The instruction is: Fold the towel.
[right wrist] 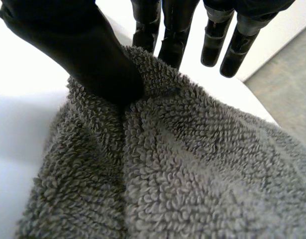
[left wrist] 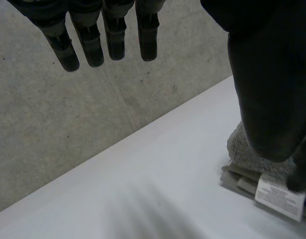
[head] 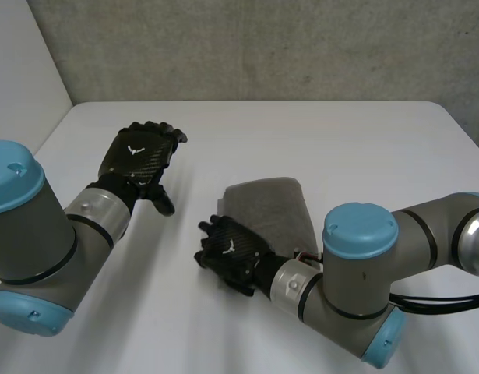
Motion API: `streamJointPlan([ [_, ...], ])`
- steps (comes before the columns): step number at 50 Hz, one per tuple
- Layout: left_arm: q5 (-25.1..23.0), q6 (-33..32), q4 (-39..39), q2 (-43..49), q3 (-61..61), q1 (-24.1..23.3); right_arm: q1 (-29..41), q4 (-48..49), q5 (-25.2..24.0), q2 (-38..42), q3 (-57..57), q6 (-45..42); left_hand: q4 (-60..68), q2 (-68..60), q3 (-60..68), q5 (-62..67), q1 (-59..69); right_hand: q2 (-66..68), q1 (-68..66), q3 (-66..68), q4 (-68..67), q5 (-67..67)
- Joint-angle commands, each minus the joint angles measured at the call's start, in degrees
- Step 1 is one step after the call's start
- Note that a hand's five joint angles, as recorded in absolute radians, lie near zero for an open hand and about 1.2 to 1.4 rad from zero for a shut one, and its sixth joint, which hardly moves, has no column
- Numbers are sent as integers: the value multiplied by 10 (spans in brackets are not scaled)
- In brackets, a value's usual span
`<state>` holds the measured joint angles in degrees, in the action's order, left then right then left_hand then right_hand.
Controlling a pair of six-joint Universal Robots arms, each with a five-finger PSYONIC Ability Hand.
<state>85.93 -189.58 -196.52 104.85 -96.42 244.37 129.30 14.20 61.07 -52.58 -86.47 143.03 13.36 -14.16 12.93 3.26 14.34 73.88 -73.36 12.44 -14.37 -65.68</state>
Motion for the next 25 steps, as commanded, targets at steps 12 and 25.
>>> streamJointPlan([
  [12, 1, 5, -11, 6, 37, 0, -48, -10, 24, -129, -80, 29, -34, 36, -29, -27, -38, -639, 634, -24, 44, 657],
  [25, 4, 56, -6, 63, 99, -31, -171, -113, 43, -231, -107, 188, -34, 36, -29, -27, -38, -639, 634, -24, 44, 657],
])
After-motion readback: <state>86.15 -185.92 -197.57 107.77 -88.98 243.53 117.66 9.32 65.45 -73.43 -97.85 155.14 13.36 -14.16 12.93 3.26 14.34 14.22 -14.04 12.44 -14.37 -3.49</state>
